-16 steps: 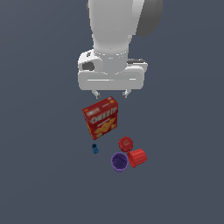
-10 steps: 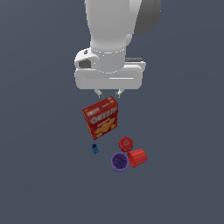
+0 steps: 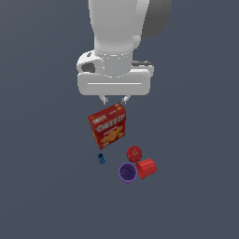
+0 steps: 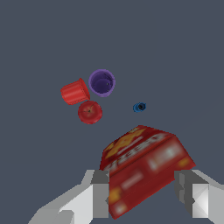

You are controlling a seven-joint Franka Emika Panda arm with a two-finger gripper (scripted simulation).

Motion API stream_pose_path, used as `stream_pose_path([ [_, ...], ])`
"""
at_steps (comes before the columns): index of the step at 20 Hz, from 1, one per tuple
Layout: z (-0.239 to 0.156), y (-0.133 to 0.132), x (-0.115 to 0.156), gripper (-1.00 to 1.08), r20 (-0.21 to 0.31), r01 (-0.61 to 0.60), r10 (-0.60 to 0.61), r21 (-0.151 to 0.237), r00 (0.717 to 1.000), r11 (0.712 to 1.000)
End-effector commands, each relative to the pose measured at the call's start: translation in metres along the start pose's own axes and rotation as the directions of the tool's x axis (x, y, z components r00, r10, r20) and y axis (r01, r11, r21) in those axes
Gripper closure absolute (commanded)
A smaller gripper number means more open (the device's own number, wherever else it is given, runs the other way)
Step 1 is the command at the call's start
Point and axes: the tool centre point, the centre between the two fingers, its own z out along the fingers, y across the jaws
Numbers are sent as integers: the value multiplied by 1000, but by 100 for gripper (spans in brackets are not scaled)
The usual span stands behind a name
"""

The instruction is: Pick up a designated object from a clutter of objects.

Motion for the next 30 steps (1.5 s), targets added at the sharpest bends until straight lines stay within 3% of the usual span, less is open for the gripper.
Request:
stream_pose_path([
  [1,1,-1,3,-20,3,18,-18,-2,1000,1000],
  [9,10,-5,26,-20,28,142,-142,-16,989,990],
  [15,25,-11,53,-20,62,298,-296,-25,953,954],
  [22,50,-19,88,-20,112,497,-492,-19,863,868],
  [30,85,-30,122,-20,164,691,-682,10,712,723],
])
